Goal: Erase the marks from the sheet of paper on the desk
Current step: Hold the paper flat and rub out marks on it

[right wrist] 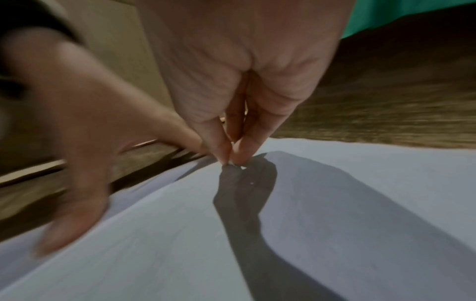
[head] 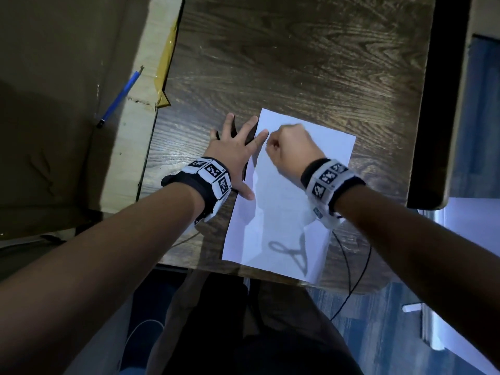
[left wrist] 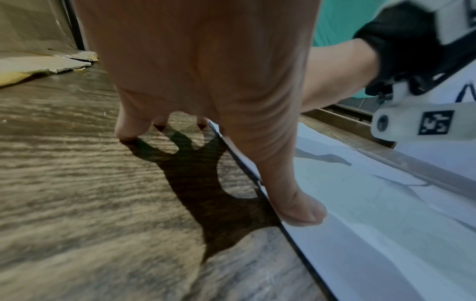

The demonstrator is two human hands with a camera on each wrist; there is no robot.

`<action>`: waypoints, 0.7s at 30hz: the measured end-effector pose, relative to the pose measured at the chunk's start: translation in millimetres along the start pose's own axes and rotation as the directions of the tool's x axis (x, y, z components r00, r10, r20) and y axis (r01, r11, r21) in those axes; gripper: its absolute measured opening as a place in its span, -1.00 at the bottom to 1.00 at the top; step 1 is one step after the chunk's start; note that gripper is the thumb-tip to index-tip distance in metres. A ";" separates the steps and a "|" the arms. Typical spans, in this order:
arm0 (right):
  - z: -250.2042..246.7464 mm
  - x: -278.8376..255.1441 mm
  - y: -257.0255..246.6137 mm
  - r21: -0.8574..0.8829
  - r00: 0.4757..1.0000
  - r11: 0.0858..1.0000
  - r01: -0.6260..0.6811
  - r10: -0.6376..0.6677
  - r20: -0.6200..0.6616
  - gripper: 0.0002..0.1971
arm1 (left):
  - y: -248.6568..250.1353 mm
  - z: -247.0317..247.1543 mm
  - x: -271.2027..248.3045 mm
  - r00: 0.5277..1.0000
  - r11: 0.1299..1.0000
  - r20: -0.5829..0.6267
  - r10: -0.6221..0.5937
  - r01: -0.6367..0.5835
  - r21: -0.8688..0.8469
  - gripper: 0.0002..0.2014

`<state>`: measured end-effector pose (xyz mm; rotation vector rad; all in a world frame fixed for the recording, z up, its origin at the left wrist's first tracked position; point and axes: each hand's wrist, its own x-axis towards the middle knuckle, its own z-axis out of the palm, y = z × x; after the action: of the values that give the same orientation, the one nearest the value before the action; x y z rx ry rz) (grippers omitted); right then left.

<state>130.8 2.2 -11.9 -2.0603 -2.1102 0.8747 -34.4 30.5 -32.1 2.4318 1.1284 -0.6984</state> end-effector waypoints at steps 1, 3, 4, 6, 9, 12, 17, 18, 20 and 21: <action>1.7 2.7 2.4 0.005 0.998 0.999 -0.034 0.034 -0.049 -0.79 | 0.2 -0.4 -0.1 1.000 1.000 0.002 -0.003 0.003 0.004 0.48; 16.0 -9.9 0.3 0.008 0.996 1.000 -0.018 0.018 -0.085 -0.79 | -0.5 0.5 0.2 1.000 1.000 -0.006 -0.001 0.001 -0.004 0.47; 25.8 -21.7 -2.6 0.007 0.998 1.000 0.024 -0.023 -0.066 -0.79 | -1.4 1.2 0.7 1.000 1.000 -0.015 0.001 -0.001 -0.006 0.48; 38.6 -44.3 -5.0 0.028 0.995 0.995 0.095 -0.095 0.018 -0.79 | -2.5 2.2 0.5 1.000 1.000 -0.021 -0.001 0.001 0.000 0.50; 35.6 -49.4 5.4 0.192 0.997 0.981 0.006 -0.022 0.081 -0.85 | -1.5 2.3 1.0 1.000 1.000 -0.022 -0.008 0.008 0.019 0.50; 28.1 -50.8 17.1 0.652 0.957 0.703 -0.284 0.251 0.147 -0.91 | -1.6 2.3 0.7 1.000 1.000 -0.019 -0.007 0.007 0.027 0.49; 22.6 -53.3 14.9 0.874 0.923 0.339 -0.350 0.284 0.259 -0.87 | -2.4 2.4 0.9 1.000 1.000 -0.015 -0.005 0.006 0.020 0.50; 22.9 -52.0 14.4 0.867 0.922 0.357 -0.348 0.297 0.247 -0.86 | -2.2 2.2 0.9 1.000 1.000 -0.014 -0.004 0.004 0.019 0.49; 26.5 -48.4 13.4 0.847 0.919 0.407 -0.342 0.333 0.210 -0.86 | -2.4 2.2 0.8 1.000 1.000 -0.009 -0.003 0.003 0.018 0.49; 27.9 -47.1 12.3 0.828 0.919 0.450 -0.335 0.349 0.183 -0.87 | -2.5 2.2 0.9 1.000 1.000 -0.006 -0.003 0.003 0.017 0.50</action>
<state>134.9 -52.3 -24.8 -1.8420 -0.8266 1.5291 -36.4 31.4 -34.7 2.4485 1.1330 -0.7057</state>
